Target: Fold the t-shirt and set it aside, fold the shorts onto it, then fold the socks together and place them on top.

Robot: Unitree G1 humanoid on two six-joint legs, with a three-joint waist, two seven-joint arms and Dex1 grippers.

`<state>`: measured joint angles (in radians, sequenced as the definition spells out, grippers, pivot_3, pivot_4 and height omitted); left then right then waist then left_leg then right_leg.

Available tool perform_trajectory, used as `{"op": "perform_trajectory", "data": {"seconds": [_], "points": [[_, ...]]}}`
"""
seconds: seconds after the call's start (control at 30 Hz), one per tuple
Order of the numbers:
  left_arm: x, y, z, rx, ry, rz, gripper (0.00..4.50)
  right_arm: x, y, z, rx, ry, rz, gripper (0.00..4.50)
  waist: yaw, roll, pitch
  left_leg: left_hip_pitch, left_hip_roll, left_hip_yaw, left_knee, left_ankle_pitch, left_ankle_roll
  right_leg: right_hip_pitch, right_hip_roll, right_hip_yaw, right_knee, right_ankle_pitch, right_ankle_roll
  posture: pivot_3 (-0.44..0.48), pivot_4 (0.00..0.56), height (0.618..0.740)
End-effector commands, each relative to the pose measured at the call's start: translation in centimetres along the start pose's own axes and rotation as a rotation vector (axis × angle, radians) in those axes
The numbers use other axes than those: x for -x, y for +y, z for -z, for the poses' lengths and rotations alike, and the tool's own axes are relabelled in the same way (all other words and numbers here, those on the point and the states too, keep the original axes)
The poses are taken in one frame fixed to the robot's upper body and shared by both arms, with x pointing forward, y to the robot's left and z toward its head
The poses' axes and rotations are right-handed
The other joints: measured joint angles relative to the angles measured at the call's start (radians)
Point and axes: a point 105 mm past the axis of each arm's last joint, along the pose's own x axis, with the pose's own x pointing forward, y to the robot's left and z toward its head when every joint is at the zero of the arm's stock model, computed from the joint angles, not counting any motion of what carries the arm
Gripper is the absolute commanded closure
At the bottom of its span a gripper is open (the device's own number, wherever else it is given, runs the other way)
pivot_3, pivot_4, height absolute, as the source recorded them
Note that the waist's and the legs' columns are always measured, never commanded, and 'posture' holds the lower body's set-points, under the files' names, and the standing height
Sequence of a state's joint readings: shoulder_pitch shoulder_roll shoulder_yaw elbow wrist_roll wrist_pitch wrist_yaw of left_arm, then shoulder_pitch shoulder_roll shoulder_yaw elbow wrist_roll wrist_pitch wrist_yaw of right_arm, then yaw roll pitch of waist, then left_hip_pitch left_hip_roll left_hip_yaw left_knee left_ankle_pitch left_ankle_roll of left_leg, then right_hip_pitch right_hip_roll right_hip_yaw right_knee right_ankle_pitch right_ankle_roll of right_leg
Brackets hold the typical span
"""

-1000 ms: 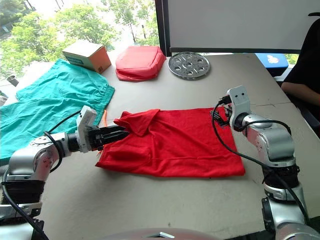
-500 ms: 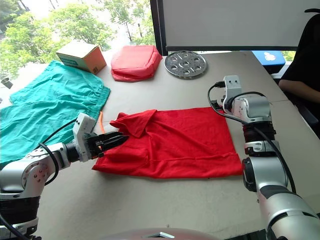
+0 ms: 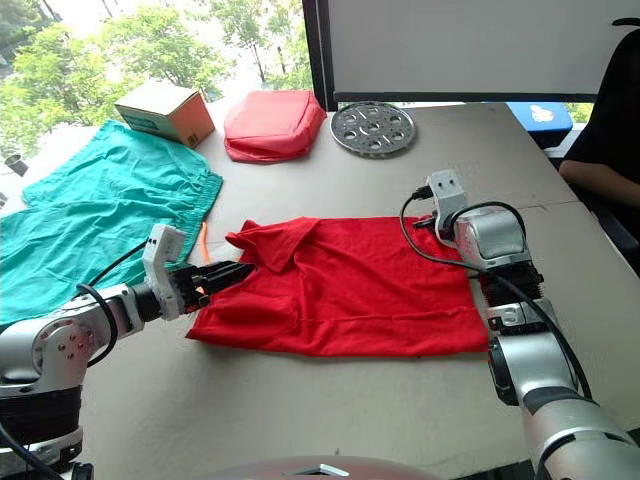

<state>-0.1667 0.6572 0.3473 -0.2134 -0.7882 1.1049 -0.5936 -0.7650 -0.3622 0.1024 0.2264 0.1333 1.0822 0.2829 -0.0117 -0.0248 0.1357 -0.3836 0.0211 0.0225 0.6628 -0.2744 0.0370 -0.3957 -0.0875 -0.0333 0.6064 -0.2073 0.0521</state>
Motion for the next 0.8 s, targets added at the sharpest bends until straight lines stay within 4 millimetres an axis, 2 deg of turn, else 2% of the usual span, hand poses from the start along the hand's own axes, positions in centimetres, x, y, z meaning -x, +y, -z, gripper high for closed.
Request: {"op": "perform_trajectory", "data": {"seconds": [0.03,0.27,0.4,0.43,0.5,0.57,0.6,0.7,0.77,0.8], "points": [[-1.0,0.1,-0.7,0.046,-0.007,-0.007,2.01,1.7,-0.1,-1.5,0.054,-0.096,0.040,4.46,-0.001,-0.001,-0.001,0.000,0.000,0.000,0.000,0.000,0.000,0.000,0.000,0.000,0.000,0.000,0.001,0.000,0.150,0.740],[-3.6,0.1,-1.6,0.107,-0.002,-0.012,2.01,1.9,0.2,-1.6,0.049,-0.137,0.047,4.46,-0.001,-0.003,-0.002,0.000,0.000,0.000,0.000,0.000,-0.001,0.000,0.001,0.000,0.000,0.001,0.002,0.000,0.150,0.740],[-5.0,0.8,-1.3,0.099,0.027,-0.044,2.01,2.1,0.4,-1.8,0.045,-0.161,0.043,4.46,0.000,-0.003,-0.002,0.000,0.000,0.000,-0.001,0.001,-0.001,0.000,0.001,0.000,0.000,0.002,0.003,0.000,0.150,0.740],[-5.3,1.0,-1.2,0.096,0.033,-0.056,2.52,2.1,0.4,-1.8,0.044,-0.168,0.045,4.50,0.000,-0.003,-0.002,0.000,0.000,0.000,-0.001,0.001,-0.001,0.000,0.001,0.000,0.000,0.002,0.003,0.000,0.150,0.740],[-5.7,1.2,-1.2,0.082,0.037,-0.056,3.10,2.3,0.2,-2.0,0.040,-0.187,0.052,4.50,0.000,-0.003,-0.002,0.000,0.000,0.000,-0.002,0.001,-0.001,0.000,0.001,0.000,0.000,0.002,0.003,0.000,0.150,0.740],[-5.7,1.4,-1.6,0.081,0.028,-0.051,4.11,2.4,0.0,-2.2,0.037,-0.202,0.060,4.50,0.000,-0.003,-0.002,0.000,0.000,0.000,-0.002,0.001,-0.002,0.000,0.001,0.000,0.000,0.001,0.002,0.000,0.150,0.740],[-5.7,1.6,-2.1,0.086,0.011,-0.046,4.48,2.5,-0.2,-2.3,0.037,-0.208,0.070,4.50,0.001,-0.003,-0.002,0.000,0.000,0.000,-0.002,0.001,-0.002,0.000,0.000,0.000,0.000,0.001,0.002,0.000,0.150,0.740],[-5.3,1.9,-4.3,0.141,-0.062,-0.004,4.48,2.6,-0.9,-2.7,0.028,-0.238,0.100,4.50,0.002,-0.003,-0.002,0.000,0.000,-0.001,-0.002,0.001,-0.002,0.000,0.000,-0.001,0.000,0.001,0.002,0.000,0.150,0.740],[-5.0,2.1,-7.2,0.253,-0.138,0.034,4.48,2.6,-1.4,-2.9,0.011,-0.252,0.121,4.50,0.002,-0.004,-0.001,0.000,0.000,-0.001,-0.002,0.001,-0.002,0.000,0.000,-0.001,0.000,0.001,0.002,0.000,0.150,0.740],[-5.0,2.2,-8.0,0.288,-0.155,0.049,4.48,2.6,-1.6,-3.0,0.007,-0.254,0.125,4.50,0.002,-0.006,0.000,0.000,0.000,-0.001,-0.002,0.001,-0.002,0.000,0.001,-0.001,0.000,0.001,0.002,0.000,0.150,0.740]]}}
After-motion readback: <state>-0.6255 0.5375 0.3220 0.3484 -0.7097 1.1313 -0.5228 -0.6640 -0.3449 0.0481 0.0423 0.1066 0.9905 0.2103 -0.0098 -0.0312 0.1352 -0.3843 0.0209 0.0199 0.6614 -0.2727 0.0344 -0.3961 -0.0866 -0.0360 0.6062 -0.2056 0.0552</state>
